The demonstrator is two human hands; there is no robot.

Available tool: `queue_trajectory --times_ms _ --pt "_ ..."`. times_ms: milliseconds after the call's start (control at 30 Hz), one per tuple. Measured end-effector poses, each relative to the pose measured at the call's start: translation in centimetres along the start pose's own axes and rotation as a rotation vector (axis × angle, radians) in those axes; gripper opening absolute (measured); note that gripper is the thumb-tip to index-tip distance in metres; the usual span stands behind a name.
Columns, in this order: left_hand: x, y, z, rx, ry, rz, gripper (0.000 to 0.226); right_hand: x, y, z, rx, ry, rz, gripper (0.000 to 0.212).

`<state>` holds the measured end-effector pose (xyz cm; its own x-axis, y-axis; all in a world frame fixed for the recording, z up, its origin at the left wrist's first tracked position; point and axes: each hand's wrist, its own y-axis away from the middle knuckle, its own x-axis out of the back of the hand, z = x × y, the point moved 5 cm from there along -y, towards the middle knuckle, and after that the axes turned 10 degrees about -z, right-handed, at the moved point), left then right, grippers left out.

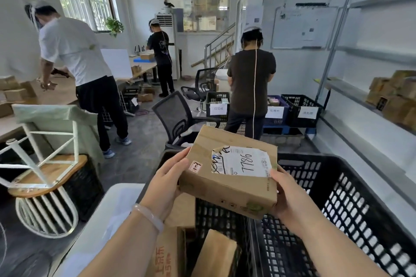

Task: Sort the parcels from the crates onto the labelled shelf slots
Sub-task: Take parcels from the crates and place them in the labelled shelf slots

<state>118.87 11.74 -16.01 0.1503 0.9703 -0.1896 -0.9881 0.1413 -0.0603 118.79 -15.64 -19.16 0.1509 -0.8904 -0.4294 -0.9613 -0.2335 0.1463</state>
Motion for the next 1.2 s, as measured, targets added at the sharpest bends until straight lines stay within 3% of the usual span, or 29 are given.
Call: queue_trajectory --times_ms 67,133,200,300,467,600,767,867,1067,1200 --pt "-0.6 -0.4 -0.4 -0.004 0.062 0.070 0.038 0.2 0.1 0.1 0.018 -0.026 0.028 0.057" --pt "-1.7 -0.7 -1.4 -0.010 0.115 0.115 0.075 0.8 0.3 0.2 0.072 -0.074 0.108 0.050" --pt "-4.0 -0.7 -2.7 0.036 0.113 0.039 0.106 1.1 0.6 0.4 0.142 -0.164 0.177 0.055" --pt "-8.4 -0.8 -4.1 0.091 0.125 -0.163 0.123 1.1 1.5 0.6 0.241 -0.166 0.222 0.075" --pt "-12.2 -3.5 -5.0 0.057 0.165 -0.275 0.119 2.8 5.4 0.4 0.269 0.072 0.409 0.087" --pt "-16.2 -4.9 -6.2 0.107 0.118 -0.514 0.119 7.4 11.0 -2.2 0.303 0.279 0.644 0.092" --pt "-24.9 -3.7 -7.1 0.019 0.051 -0.680 0.068 10.9 18.4 -3.7 0.264 0.527 0.742 0.047" --pt "-30.8 -1.2 -6.9 -0.121 -0.076 -0.685 0.056 12.7 23.6 -4.4 0.315 0.577 0.882 0.044" --pt "-44.3 6.1 -5.5 -0.345 -0.237 -0.761 0.064 17.3 35.3 -7.4 0.452 0.688 1.068 0.058" --pt "-53.8 12.2 -5.3 -0.523 -0.311 -0.926 0.085 20.9 44.4 -9.7 0.504 0.745 1.145 0.072"
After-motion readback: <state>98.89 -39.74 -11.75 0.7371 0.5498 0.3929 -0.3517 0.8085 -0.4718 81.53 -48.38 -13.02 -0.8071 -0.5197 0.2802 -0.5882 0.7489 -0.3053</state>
